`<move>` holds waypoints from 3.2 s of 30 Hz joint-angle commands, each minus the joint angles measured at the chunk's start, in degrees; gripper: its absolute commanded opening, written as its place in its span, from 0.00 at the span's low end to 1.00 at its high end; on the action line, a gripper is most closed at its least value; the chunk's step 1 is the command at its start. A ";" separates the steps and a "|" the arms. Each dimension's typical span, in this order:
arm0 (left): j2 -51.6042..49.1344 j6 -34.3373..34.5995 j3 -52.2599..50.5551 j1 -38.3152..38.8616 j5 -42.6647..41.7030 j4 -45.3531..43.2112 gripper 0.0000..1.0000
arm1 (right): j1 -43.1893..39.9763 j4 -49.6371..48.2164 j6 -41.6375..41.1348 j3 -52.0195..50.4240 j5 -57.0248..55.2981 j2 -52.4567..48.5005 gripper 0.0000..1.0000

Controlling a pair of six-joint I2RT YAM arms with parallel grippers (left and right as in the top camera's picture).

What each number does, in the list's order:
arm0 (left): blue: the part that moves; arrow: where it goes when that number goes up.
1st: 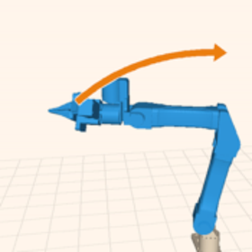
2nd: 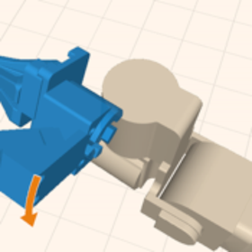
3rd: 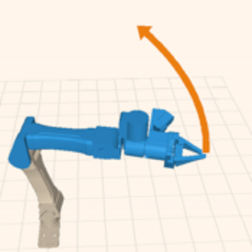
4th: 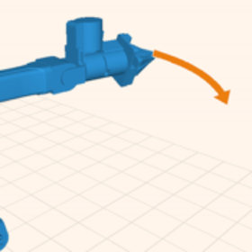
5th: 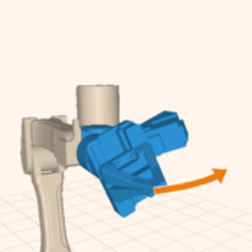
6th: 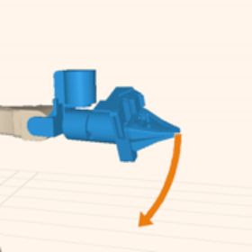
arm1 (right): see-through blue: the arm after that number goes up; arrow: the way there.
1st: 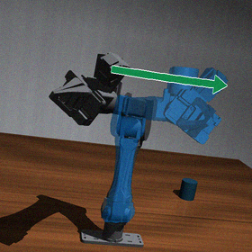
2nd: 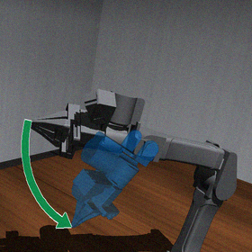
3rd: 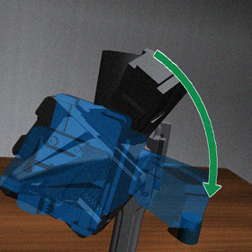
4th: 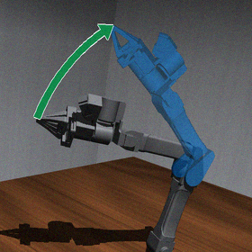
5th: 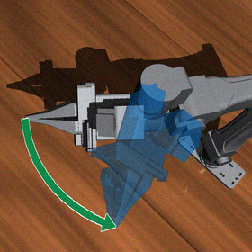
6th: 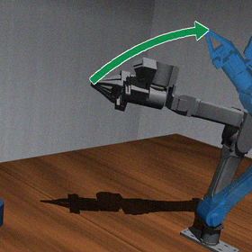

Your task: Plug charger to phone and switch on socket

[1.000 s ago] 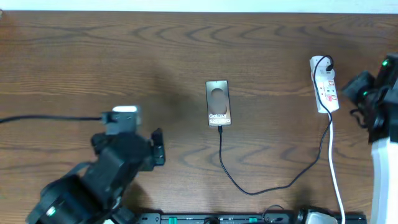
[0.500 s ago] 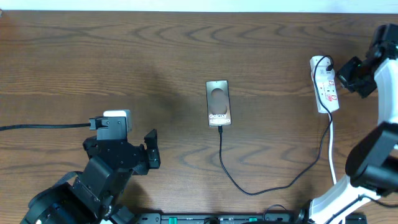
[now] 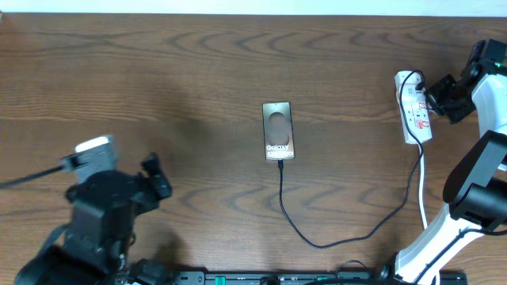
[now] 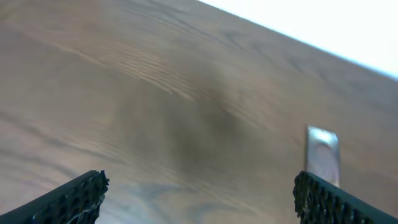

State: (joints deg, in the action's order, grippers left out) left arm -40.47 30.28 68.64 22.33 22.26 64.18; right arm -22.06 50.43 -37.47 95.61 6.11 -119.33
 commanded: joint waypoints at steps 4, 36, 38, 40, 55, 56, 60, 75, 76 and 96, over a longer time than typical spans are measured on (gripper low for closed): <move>11.15 0.87 -0.07 -6.45 0.94 0.09 0.97 | -0.04 -1.18 -7.72 1.20 0.74 -1.22 0.01; 25.27 0.90 -0.07 -13.94 0.94 0.31 0.97 | 2.01 -6.49 -10.67 1.18 3.32 -8.74 0.01; 25.27 0.87 -0.07 -13.94 0.94 0.31 0.97 | 2.19 -6.51 -10.01 1.18 4.26 -9.29 0.01; 25.27 0.87 -0.07 -13.94 0.94 0.33 0.97 | 2.51 -6.51 -8.48 1.18 5.05 -9.44 0.01; 28.74 0.87 -0.07 -14.88 0.94 1.18 0.97 | 2.89 0.61 0.48 1.20 -17.40 10.29 0.01; 30.73 0.87 -0.07 -16.39 0.94 2.38 0.97 | 2.89 1.51 0.48 1.20 -24.44 14.86 0.01; 35.45 0.87 -0.07 -19.69 0.94 5.68 0.97 | 2.89 1.20 0.48 1.20 -29.09 24.70 0.01; 40.30 1.55 0.55 -23.23 0.96 24.83 0.97 | 2.89 -12.09 5.97 1.20 1.79 63.98 0.10; 40.30 1.55 0.55 -23.23 0.96 24.79 0.97 | 2.89 -10.71 8.04 1.20 1.75 65.53 0.11; 40.28 1.53 -11.80 -23.23 -8.39 -6.25 0.97 | 9.05 -5.81 15.04 1.18 1.42 69.72 0.38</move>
State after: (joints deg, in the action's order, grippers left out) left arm -0.25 31.73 62.54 -0.71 19.97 62.85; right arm -13.50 44.80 -23.40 96.92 7.25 -49.58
